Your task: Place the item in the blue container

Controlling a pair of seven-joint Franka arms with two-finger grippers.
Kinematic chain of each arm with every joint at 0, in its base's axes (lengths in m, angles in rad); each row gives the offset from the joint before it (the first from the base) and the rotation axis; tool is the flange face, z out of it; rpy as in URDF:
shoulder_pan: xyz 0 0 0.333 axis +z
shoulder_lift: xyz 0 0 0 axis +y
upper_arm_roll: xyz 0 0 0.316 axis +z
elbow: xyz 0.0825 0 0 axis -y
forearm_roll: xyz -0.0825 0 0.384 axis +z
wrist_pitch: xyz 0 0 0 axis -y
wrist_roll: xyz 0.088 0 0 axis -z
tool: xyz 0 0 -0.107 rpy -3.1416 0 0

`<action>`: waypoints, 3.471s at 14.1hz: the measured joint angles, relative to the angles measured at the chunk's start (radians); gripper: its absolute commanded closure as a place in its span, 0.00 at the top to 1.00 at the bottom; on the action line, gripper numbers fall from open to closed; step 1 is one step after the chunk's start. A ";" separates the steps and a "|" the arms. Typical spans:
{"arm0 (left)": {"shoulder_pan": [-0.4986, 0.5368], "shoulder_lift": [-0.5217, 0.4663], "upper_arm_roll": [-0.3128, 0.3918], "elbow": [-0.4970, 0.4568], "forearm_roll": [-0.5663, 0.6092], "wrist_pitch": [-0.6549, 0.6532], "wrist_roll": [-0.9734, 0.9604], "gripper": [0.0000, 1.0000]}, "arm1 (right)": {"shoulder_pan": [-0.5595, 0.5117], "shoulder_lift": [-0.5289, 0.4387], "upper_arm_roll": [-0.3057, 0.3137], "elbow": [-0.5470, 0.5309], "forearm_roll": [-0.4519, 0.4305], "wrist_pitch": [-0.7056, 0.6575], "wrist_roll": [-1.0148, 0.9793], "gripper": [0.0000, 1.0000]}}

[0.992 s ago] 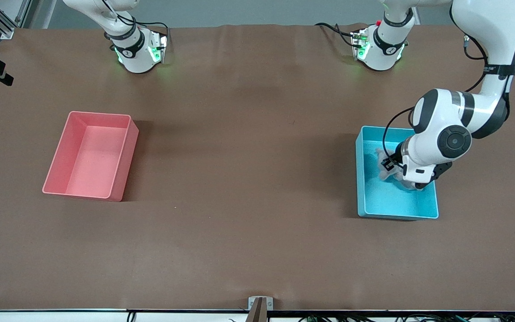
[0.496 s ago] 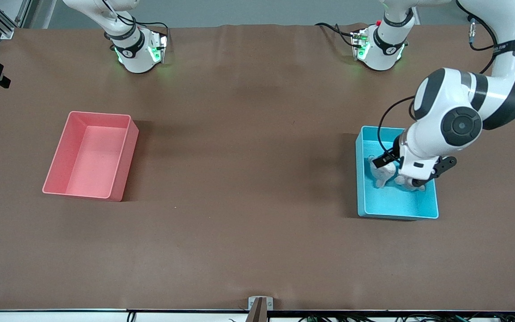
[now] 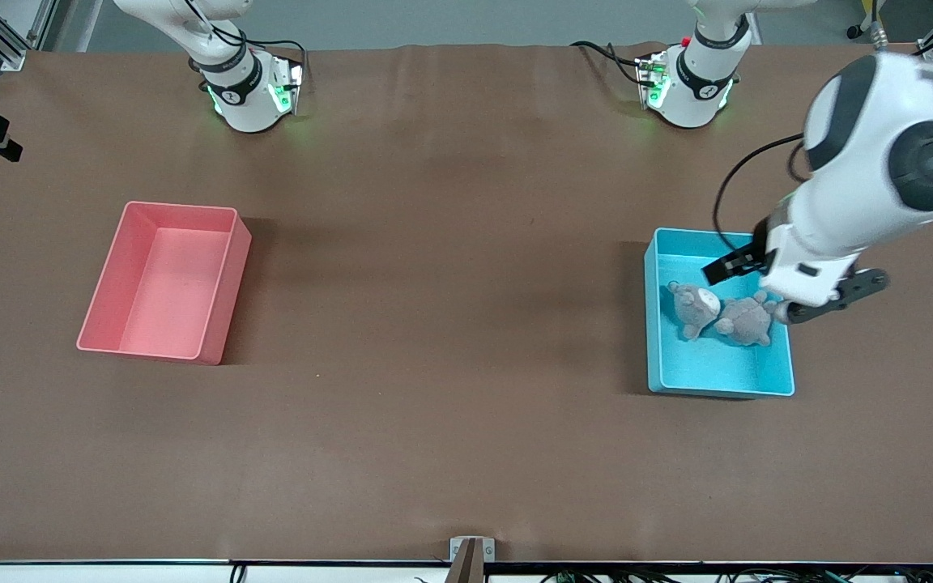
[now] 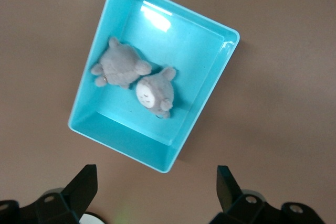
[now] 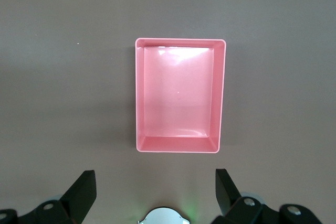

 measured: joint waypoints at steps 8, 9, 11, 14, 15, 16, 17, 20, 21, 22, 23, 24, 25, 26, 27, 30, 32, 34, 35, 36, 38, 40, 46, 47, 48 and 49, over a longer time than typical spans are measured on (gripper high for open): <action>0.132 -0.083 0.003 0.090 0.000 -0.041 0.489 1.00 | 0.000 0.000 -0.001 0.000 0.000 -0.004 0.000 1.00; 0.131 -0.094 0.001 0.091 0.000 -0.041 0.500 1.00 | 0.000 0.000 -0.001 0.000 0.000 -0.004 0.000 1.00; 0.128 -0.119 -0.006 0.091 0.000 -0.042 0.507 1.00 | 0.000 0.000 -0.001 0.000 0.000 -0.004 0.000 1.00; 0.121 -0.136 -0.014 0.091 0.000 -0.043 0.507 1.00 | 0.000 0.000 -0.001 0.000 0.000 -0.004 0.000 1.00; 0.120 -0.137 -0.015 0.091 0.000 -0.043 0.507 1.00 | 0.000 0.000 -0.001 0.000 0.000 -0.004 0.000 1.00; 0.117 -0.138 -0.014 0.091 0.000 -0.043 0.507 1.00 | 0.000 0.000 -0.001 0.000 0.000 -0.004 0.000 1.00; 0.111 -0.140 -0.013 0.091 0.000 -0.046 0.507 1.00 | 0.000 0.000 -0.001 0.000 0.000 -0.004 0.000 1.00; -0.002 -0.159 0.070 0.084 -0.001 -0.073 0.505 1.00 | 0.000 0.000 -0.001 0.000 0.000 -0.004 0.000 1.00; -0.048 -0.170 0.111 0.081 -0.001 -0.080 0.505 1.00 | 0.000 0.000 -0.001 0.000 0.000 -0.004 0.000 1.00; -0.071 -0.180 0.135 0.074 -0.001 -0.086 0.505 1.00 | 0.000 0.000 -0.001 0.000 0.000 -0.004 0.000 1.00; -0.077 -0.186 0.146 0.067 -0.001 -0.086 0.505 1.00 | 0.000 0.000 -0.002 0.000 0.000 -0.004 0.000 1.00; -0.077 -0.189 0.151 0.062 -0.001 -0.083 0.505 1.00 | 0.000 0.000 -0.001 0.000 0.000 -0.004 0.000 1.00; -0.077 -0.190 0.155 0.060 -0.001 -0.076 0.505 1.00 | 0.000 0.000 -0.001 0.000 0.000 -0.004 0.000 1.00; -0.077 -0.190 0.156 0.059 -0.001 -0.070 0.505 1.00 | 0.000 0.000 -0.001 0.000 0.000 -0.004 0.000 1.00; -0.077 -0.191 0.156 0.059 -0.001 -0.065 0.505 1.00 | 0.000 0.000 -0.001 0.000 0.000 -0.004 0.000 1.00; -0.079 -0.202 0.156 0.059 -0.001 -0.062 0.505 1.00 | 0.000 0.000 -0.001 0.000 0.000 -0.003 0.000 1.00; -0.080 -0.207 0.156 0.058 -0.002 -0.062 0.505 1.00 | 0.000 0.000 0.000 0.001 0.000 -0.001 0.000 1.00; -0.086 -0.207 0.162 0.058 -0.002 -0.062 0.505 1.00 | 0.000 0.000 0.000 0.002 0.000 0.004 0.000 1.00; -0.091 -0.207 0.175 0.057 -0.003 -0.062 0.506 1.00 | 0.000 0.000 -0.001 0.002 -0.001 0.009 -0.001 1.00; -0.096 -0.208 0.196 0.055 -0.019 -0.062 0.507 1.00 | 0.000 0.000 -0.001 0.003 -0.003 0.016 -0.005 1.00; -0.096 -0.208 0.246 0.039 -0.076 -0.062 0.513 1.00 | 0.000 0.000 0.000 0.003 -0.006 0.026 -0.031 1.00; -0.095 -0.208 0.283 0.024 -0.090 -0.062 0.516 1.00 | 0.000 0.000 -0.001 0.003 -0.006 0.028 -0.044 1.00; -0.093 -0.208 0.290 0.012 -0.088 -0.062 0.512 1.00 | 0.000 0.000 -0.002 0.003 -0.003 0.015 -0.045 1.00; -0.094 -0.208 0.289 0.012 -0.080 -0.061 0.512 1.00 | 0.000 0.000 -0.002 0.003 0.001 0.008 -0.045 1.00; -0.095 -0.208 0.287 0.011 -0.063 -0.061 0.512 1.00 | 0.000 0.000 -0.002 0.003 0.002 0.005 -0.045 1.00; -0.096 -0.208 0.286 0.011 -0.048 -0.061 0.512 1.00 | 0.000 0.000 -0.002 0.003 0.003 0.003 -0.045 1.00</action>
